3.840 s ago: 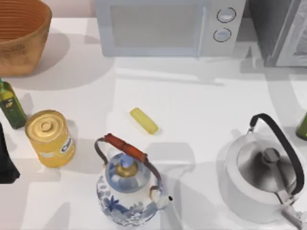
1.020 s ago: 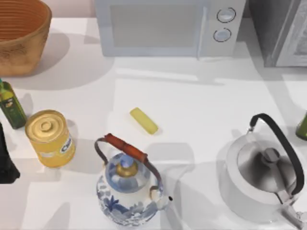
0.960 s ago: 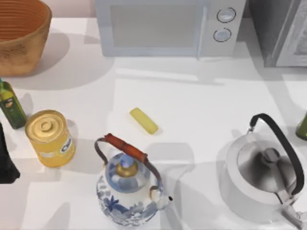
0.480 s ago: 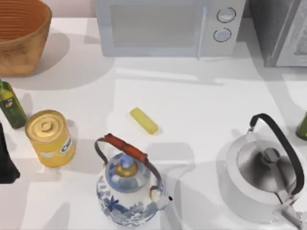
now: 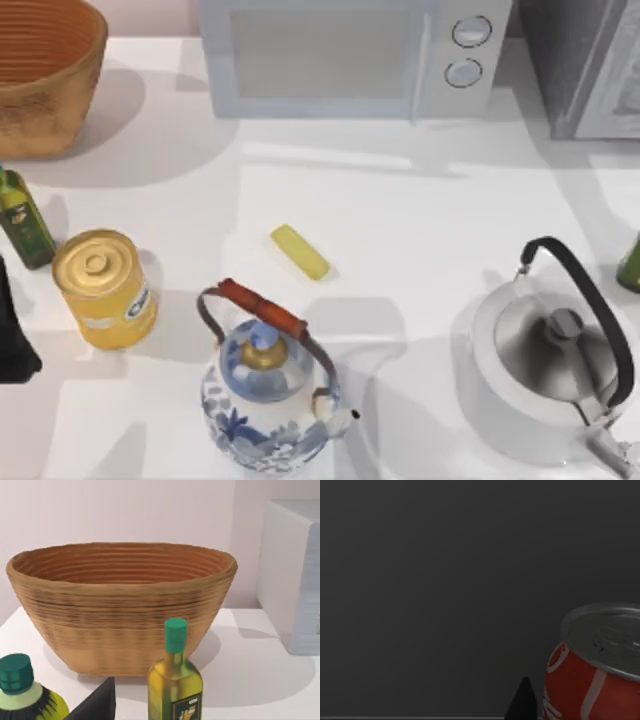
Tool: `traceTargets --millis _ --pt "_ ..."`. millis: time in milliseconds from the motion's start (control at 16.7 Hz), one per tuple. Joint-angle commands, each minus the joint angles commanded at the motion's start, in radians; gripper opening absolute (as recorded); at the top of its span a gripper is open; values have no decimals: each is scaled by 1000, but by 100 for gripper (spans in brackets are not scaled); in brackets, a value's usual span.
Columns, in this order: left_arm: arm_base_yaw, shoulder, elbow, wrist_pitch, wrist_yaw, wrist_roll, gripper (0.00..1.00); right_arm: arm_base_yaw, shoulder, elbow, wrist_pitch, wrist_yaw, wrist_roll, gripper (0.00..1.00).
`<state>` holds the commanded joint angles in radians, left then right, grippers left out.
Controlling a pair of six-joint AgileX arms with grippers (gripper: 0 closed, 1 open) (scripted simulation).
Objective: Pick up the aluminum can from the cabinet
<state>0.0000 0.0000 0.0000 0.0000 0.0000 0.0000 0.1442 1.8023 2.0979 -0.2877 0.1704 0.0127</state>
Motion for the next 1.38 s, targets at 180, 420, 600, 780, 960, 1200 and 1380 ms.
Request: traceTargets --millis 180,420,600,780,960,1200,1380 --pt "0 0 0 0 0 0 100 27 -96 -38 -60 27 -2 0" --pt "0 0 0 0 0 0 100 85 -302 -113 -184 79 -1 0" --pt "0 0 0 0 0 0 100 122 -431 -160 -266 114 -1 0" --pt "0 0 0 0 0 0 100 136 -471 -177 -296 127 0 0" --pt "0 0 0 0 0 0 100 132 -470 -173 -294 125 1 0" --pt "0 0 0 0 0 0 100 119 -518 -237 -270 118 0 0" --pt "0 0 0 0 0 0 100 94 -632 -395 -219 95 -1 0"
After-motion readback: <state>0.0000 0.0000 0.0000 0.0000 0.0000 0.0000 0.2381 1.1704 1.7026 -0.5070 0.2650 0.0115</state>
